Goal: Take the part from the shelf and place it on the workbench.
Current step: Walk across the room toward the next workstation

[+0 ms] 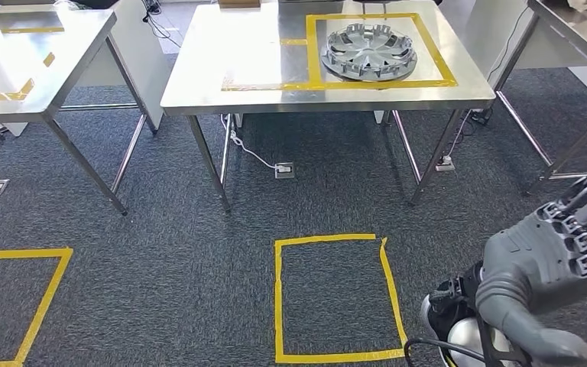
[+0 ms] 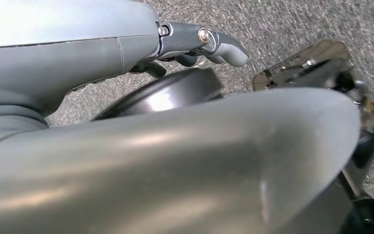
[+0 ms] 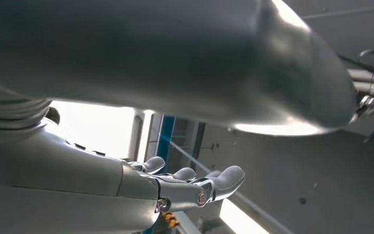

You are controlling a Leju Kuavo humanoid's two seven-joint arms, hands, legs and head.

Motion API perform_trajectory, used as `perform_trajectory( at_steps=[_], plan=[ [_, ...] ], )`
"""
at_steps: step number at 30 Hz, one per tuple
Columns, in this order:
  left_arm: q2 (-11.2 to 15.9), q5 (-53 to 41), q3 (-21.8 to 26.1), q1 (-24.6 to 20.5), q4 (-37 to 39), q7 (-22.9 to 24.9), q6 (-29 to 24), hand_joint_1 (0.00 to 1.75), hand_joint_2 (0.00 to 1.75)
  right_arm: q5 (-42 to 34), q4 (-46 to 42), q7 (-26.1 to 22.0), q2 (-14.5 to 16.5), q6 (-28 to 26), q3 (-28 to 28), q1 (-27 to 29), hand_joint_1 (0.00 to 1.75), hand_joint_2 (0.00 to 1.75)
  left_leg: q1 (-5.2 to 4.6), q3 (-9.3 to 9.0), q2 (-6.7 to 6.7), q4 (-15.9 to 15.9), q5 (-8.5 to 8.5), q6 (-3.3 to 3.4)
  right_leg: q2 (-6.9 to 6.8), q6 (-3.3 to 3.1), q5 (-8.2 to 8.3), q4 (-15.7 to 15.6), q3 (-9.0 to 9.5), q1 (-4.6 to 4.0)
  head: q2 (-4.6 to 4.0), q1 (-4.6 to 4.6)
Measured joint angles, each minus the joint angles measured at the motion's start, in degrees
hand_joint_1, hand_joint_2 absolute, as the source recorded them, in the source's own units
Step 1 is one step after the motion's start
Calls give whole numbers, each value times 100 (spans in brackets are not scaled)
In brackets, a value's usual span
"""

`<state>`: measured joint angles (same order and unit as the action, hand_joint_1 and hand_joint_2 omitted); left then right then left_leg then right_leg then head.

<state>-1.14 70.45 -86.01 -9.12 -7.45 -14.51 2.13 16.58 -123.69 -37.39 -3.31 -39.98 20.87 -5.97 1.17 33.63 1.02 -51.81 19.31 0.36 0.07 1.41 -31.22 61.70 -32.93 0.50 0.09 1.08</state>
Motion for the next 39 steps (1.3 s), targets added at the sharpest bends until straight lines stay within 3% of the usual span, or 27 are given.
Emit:
perform_trajectory(
  at_steps=[2, 3, 4, 5, 7, 8, 9, 11, 12, 14, 16, 18, 19, 20, 22, 23, 25, 27, 29, 31, 33, 34, 36, 38, 39],
  plan=[
    [-14, 11, 0, 0, 0, 0, 5, 0, 0, 3, 5, 1, -44, -1, 8, 10, 0, 0, 47, 57, 65, -12, -17, -34, 2, 118, -347, 665, -343, 71, 0, 13],
    [-19, 15, 0, 2, 0, 3, 6, 0, 0, 4, 9, 1, -60, -2, 12, 15, 0, 0, 79, 100, 104, -46, -12, -64, -2, 181, -388, 829, -429, 118, 0, 16],
    [-22, 16, 0, 3, 1, 6, 5, 0, 0, 4, 13, 1, -74, -2, 16, 15, 0, 0, 123, 152, 145, -102, -3, -109, -16, 252, -316, 776, -403, 173, 0, 18],
    [-21, 17, 0, 2, 3, 9, 4, 0, 0, 4, 15, 1, -85, -3, 20, 13, 0, 0, 178, 215, 186, -189, 16, -172, -53, 332, -164, 517, -260, 235, 0, 19],
    [10, 17, 0, -4, 26, 9, 1, 0, 0, -4, 22, 1, -106, -4, 33, 7, 0, 0, 248, 348, 266, -451, 100, -337, -269, 450, 100, -25, 14, 324, 0, 55],
    [28, 17, 0, -4, 39, 9, 1, 0, 0, -10, 26, 1, -114, -4, 40, 4, 0, 0, 257, 389, 303, -563, 166, -416, -357, 415, 152, -129, 58, 341, 0, 71],
    [41, 19, 0, -1, 49, 8, 1, 0, 0, -19, 30, 0, -121, -4, 45, 2, 0, 0, 251, 394, 339, -633, 221, -483, -407, 334, 142, -100, 26, 339, 0, 72],
    [37, 22, 0, 6, 52, 9, 4, 0, 0, -31, 34, -1, -127, -1, 56, 2, 0, 0, 261, 324, 412, -622, 284, -560, -312, 119, 132, -7, -43, 324, 0, 25],
    [35, 24, 0, 7, 52, 9, 4, 0, 0, -37, 35, -1, -128, 1, 62, 4, 0, 0, 276, 298, 397, -629, 333, -579, -255, 51, 149, -2, -58, 318, 0, -16],
    [35, 29, 0, 5, 53, 0, 8, 0, 0, -49, 36, -1, -132, 10, 74, 1, 0, 0, 270, 387, 237, -920, 647, -556, -144, -53, 221, -13, -97, 295, 0, -77],
    [31, 40, 0, 3, 51, -21, 13, 0, 0, -78, 37, -1, -138, 39, 81, 2, 0, 0, 194, 662, 30, -1670, 1164, -473, -41, -118, 269, -22, -144, 243, 0, -136],
    [25, 50, 0, 6, 46, -30, 17, 0, 0, -101, 39, -1, -147, 70, 84, 8, 0, 0, 94, 865, -46, -2303, 1453, -361, 89, -162, 299, -23, -187, 159, 0, -166],
    [21, 53, 0, 12, 44, -27, 19, 0, 0, -104, 39, -1, -152, 78, 84, 8, 0, 0, 45, 838, -68, -2352, 1443, -286, 163, -176, 309, -23, -199, 117, 0, -168],
    [16, 46, 0, 22, 41, -26, 21, 0, 0, -103, 40, -1, -157, 78, 84, 8, 0, 0, -5, 711, -100, -2179, 1338, -199, 239, -183, 317, -23, -204, 79, 0, -168],
    [16, 25, 0, 33, 40, -27, 23, 0, 0, -102, 40, -1, -164, 70, 85, 6, 0, 0, -102, 306, -302, -1482, 1053, -9, 380, -183, 330, -24, -195, 24, 0, -162],
    [11, 13, 0, 34, 39, -28, 24, 0, 0, -101, 41, -1, -168, 66, 86, 8, 0, 0, -142, 146, -398, -1183, 954, 49, 446, -170, 339, -25, -193, 12, 0, -158],
    [2, 2, 0, 28, 34, -29, 25, 0, 0, -102, 43, -1, -176, 61, 87, 13, 0, 0, -192, 18, -470, -935, 899, 75, 551, -123, 365, -42, -203, 19, 0, -153],
    [-24, -2, 0, 16, 23, -27, 27, 0, 0, -106, 43, -1, -187, 63, 89, 19, 0, 0, -185, -10, -349, -866, 854, 64, 624, -63, 392, -65, -218, 32, 0, -160],
    [-34, -1, 0, 9, 21, -25, 30, 0, 0, -115, 43, -1, -207, 68, 93, 9, 0, 0, -150, -36, -214, -767, 795, 98, 449, -11, 264, 99, -311, 5, 0, -129],
    [-38, -1, 0, 18, 22, -21, 33, 0, 0, -138, 45, -1, -227, 74, 99, -3, 0, 0, -144, -30, -68, -725, 767, 130, 169, 32, -73, 652, -580, -10, 0, -90],
    [-43, 0, 0, 32, 22, -14, 38, 0, 0, -166, 49, -1, -243, 79, 104, -2, 0, 0, -150, -1, 88, -734, 767, 137, 63, 71, -308, 1224, -843, 6, 0, -79],
    [-44, 0, 0, 35, 22, -10, 40, 0, 0, -173, 51, -1, -250, 82, 107, -2, 0, 0, -151, 11, 166, -741, 768, 138, 37, 84, -285, 1281, -853, 15, 0, -76],
    [-46, 0, 0, 31, 21, -7, 41, 0, 0, -180, 53, 0, -264, 90, 110, -8, 0, 0, -151, 23, 312, -765, 775, 127, -74, 97, 4, 783, -539, 26, 0, -70],
    [-44, -6, 0, 25, 21, -7, 41, 0, 0, -185, 53, 0, -269, 97, 115, -23, 0, 0, -171, 24, 425, -806, 797, 87, -299, 45, 229, 105, -151, 13, 0, -64],
    [-42, -13, 0, 22, 22, -5, 40, 0, 0, -187, 53, 0, -270, 99, 117, -31, 0, 0, -182, 19, 473, -820, 807, 56, -365, 2, 272, -77, -59, 3, 0, -65]
  ],
)
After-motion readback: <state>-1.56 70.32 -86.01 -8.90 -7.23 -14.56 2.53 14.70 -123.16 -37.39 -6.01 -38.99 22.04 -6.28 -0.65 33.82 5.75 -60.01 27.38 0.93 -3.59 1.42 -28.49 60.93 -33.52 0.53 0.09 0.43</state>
